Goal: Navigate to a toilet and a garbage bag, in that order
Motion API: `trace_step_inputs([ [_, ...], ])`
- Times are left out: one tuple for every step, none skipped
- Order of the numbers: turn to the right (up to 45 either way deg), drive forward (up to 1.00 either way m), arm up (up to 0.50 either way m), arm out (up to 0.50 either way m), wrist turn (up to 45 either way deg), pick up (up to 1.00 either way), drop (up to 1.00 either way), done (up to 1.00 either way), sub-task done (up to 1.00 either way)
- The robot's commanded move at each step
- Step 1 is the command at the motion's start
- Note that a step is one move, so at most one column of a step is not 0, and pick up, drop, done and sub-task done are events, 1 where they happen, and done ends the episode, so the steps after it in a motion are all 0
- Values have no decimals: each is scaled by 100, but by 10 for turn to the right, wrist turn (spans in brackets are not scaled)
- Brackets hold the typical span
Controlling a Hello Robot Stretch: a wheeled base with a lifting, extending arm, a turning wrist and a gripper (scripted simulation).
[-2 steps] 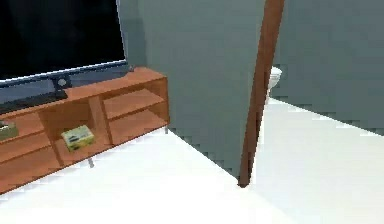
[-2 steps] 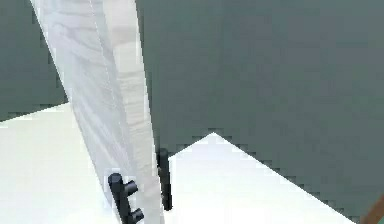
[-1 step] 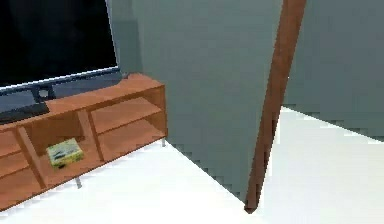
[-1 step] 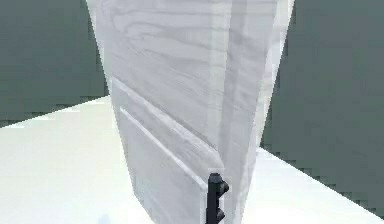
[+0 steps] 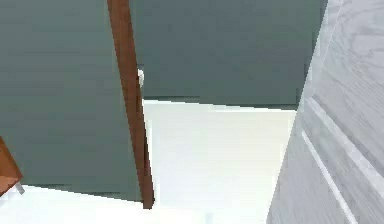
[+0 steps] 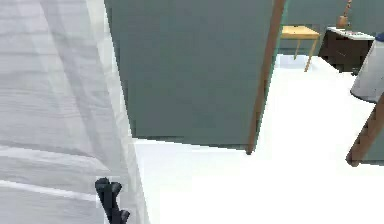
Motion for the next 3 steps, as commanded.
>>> trace_step_inputs([
  [0,100,0,0,0,0,0,0,0],
  [30,0,0,0,0,0,0,0,0],
  [0,45,0,0,0,0,0,0,0],
])
